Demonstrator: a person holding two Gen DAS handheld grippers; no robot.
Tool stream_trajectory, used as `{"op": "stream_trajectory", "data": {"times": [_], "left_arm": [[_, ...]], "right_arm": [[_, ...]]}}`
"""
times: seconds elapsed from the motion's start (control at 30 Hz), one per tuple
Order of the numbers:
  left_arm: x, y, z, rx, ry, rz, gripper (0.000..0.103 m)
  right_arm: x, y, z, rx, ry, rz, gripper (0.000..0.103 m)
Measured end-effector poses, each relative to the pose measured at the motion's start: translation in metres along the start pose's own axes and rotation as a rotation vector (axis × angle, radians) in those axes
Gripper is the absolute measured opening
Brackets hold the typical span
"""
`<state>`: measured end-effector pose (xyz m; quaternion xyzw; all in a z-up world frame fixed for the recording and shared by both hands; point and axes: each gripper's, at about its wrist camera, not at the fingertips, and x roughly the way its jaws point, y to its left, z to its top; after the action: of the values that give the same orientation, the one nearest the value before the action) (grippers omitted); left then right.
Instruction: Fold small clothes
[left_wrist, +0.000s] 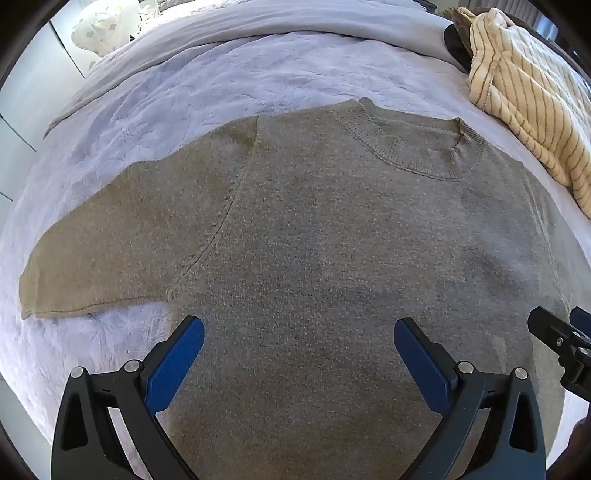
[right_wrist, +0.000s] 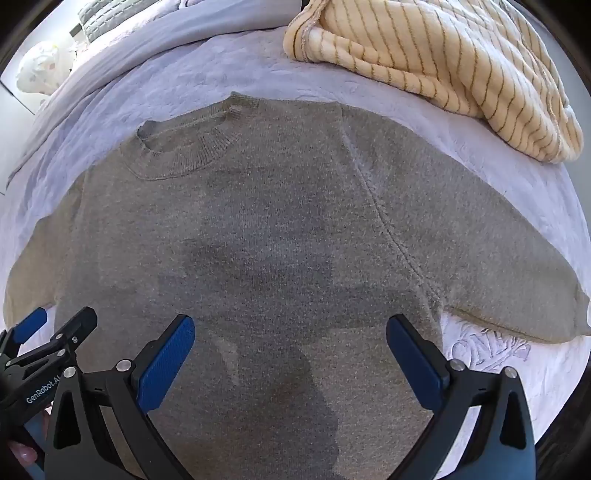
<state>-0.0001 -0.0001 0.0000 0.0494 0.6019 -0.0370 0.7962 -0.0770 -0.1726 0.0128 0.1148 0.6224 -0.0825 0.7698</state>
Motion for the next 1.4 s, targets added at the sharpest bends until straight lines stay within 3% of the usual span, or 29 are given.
{"op": "stream_trajectory", "data": {"times": [1.4], "left_arm": [[-0.0013,0.0038,-0.0042,0.004,0.000,0.000,0.103]], "right_arm": [[-0.0025,0.0038,-0.0029,-0.016,-0.020,-0.021,0.103]]}}
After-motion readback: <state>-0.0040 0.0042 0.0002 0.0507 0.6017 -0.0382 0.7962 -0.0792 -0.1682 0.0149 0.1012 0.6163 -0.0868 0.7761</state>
